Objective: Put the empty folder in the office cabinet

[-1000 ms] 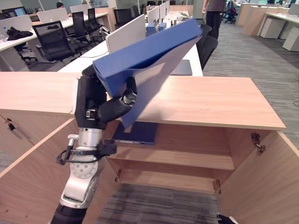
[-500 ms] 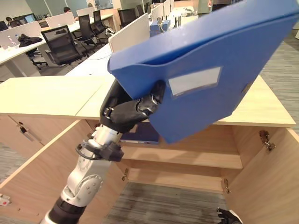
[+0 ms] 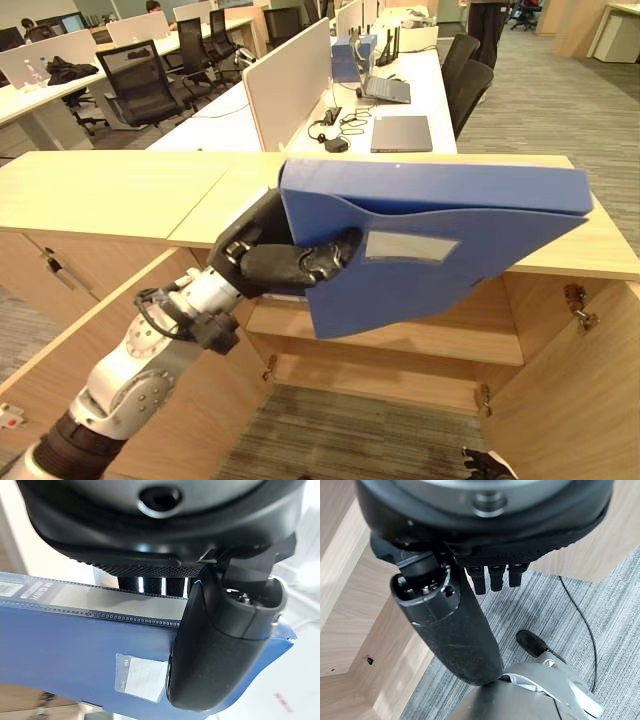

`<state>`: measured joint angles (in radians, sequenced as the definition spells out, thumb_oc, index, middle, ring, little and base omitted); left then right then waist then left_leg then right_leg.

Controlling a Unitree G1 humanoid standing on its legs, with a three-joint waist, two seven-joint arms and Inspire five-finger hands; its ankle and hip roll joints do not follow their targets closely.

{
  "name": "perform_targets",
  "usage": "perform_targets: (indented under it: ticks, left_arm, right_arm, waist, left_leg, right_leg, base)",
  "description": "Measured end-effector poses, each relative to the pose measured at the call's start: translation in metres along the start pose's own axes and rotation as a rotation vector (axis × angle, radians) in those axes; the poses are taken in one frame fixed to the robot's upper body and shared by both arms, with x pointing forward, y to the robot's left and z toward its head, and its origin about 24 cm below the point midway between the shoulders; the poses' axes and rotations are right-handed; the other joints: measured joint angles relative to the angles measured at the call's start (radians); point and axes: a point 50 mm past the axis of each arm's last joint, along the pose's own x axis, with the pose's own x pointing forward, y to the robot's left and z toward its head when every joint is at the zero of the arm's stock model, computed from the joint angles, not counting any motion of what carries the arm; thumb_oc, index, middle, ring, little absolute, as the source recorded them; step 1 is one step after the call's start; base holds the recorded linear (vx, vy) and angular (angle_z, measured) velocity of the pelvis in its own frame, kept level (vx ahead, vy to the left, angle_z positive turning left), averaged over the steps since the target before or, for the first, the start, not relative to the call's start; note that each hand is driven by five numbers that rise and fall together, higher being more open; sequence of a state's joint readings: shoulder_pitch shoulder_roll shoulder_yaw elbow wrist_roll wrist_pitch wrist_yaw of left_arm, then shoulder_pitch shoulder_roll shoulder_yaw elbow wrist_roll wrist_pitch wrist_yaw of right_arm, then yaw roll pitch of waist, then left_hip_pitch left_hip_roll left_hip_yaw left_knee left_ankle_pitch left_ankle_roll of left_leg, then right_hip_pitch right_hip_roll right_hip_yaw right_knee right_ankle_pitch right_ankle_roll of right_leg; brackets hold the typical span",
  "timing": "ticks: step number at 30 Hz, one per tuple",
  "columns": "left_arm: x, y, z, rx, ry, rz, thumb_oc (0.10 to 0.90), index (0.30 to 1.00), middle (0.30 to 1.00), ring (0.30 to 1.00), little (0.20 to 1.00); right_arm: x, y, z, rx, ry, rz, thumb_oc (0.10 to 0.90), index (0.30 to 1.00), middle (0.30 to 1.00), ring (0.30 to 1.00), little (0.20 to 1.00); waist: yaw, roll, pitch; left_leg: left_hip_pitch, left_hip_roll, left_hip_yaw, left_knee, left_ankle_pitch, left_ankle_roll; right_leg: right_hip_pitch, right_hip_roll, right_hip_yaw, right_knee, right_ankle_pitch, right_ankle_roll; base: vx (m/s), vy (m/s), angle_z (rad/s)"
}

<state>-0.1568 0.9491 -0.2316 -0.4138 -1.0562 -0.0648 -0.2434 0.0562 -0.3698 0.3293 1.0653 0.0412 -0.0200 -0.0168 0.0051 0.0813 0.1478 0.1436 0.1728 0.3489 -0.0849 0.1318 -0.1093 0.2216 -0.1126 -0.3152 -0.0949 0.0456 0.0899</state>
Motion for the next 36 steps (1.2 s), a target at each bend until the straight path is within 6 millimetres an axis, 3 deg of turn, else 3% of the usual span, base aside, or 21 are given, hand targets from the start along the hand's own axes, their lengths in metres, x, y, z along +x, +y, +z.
perform_targets:
  ticks: [5, 10, 15, 19, 25, 36]
  left_arm:
    - [-0.016, 0.015, -0.018, 0.031, 0.168, 0.035, 0.4, 0.3, 0.3, 0.3, 0.3]
    - [-0.034, 0.024, -0.039, -0.006, 0.26, 0.119, 0.4, 0.3, 0.3, 0.3, 0.3]
    - [-0.047, 0.028, -0.047, -0.019, 0.304, 0.175, 0.4, 0.3, 0.3, 0.3, 0.3]
    - [-0.058, 0.037, -0.048, 0.007, 0.313, 0.233, 0.4, 0.3, 0.3, 0.3, 0.3]
    - [-0.065, 0.039, -0.05, 0.026, 0.308, 0.271, 0.4, 0.3, 0.3, 0.3, 0.3]
    - [-0.064, 0.037, -0.051, 0.022, 0.3, 0.266, 0.4, 0.3, 0.3, 0.3, 0.3]
  right_arm:
    - [0.0, -0.001, 0.004, 0.092, -0.014, 0.005, 0.8, 0.9, 0.9, 0.9, 0.9]
    - [-0.005, 0.003, 0.033, 0.31, -0.165, 0.05, 0.8, 0.9, 0.9, 0.9, 0.9]
    - [-0.028, -0.012, 0.104, 0.605, -0.521, 0.111, 0.8, 0.9, 0.9, 0.9, 0.9]
    - [-0.049, -0.03, 0.137, 0.683, -0.73, 0.144, 0.8, 0.9, 0.9, 0.9, 0.9]
    - [-0.06, -0.031, 0.147, 0.722, -0.807, 0.202, 0.8, 0.9, 0.9, 0.9, 0.9]
    - [-0.09, -0.006, 0.18, 0.702, -0.951, 0.448, 0.8, 0.9, 0.9, 0.9, 0.9]
  waist:
    - [-0.004, 0.004, -0.002]
    - [-0.004, 0.004, -0.002]
    - [-0.005, 0.004, -0.003]
    - [-0.003, 0.004, -0.004]
    - [-0.002, 0.004, -0.004]
    - [-0.004, 0.005, -0.004]
  left_leg:
    - [0.001, 0.001, 0.005, 0.0, 0.0, 0.0]
    - [0.001, 0.001, 0.011, 0.0, 0.0, -0.001]
    - [0.002, 0.001, 0.021, 0.0, -0.002, 0.0]
    - [0.004, 0.0, 0.024, 0.0, -0.003, 0.001]
    - [0.007, -0.002, 0.028, 0.0, -0.003, 0.001]
    - [0.014, -0.001, 0.033, 0.0, -0.004, 0.001]
  right_leg:
    - [-0.002, 0.0, 0.005, 0.0, 0.002, -0.001]
    - [-0.005, 0.0, 0.007, 0.0, 0.002, -0.001]
    - [-0.007, -0.001, 0.012, 0.0, 0.003, -0.001]
    - [-0.006, -0.002, 0.014, 0.0, 0.002, 0.0]
    - [-0.004, -0.004, 0.017, 0.0, 0.002, 0.001]
    - [-0.005, -0.004, 0.028, 0.0, 0.003, 0.0]
  base:
    - [0.01, 0.001, -0.03]
    - [0.0, 0.0, 0.0]
    - [0.01, 0.005, -0.01]
    - [0.0, 0.004, -0.01]
    - [0.0, 0.001, -0.01]
    - [0.0, -0.001, -0.02]
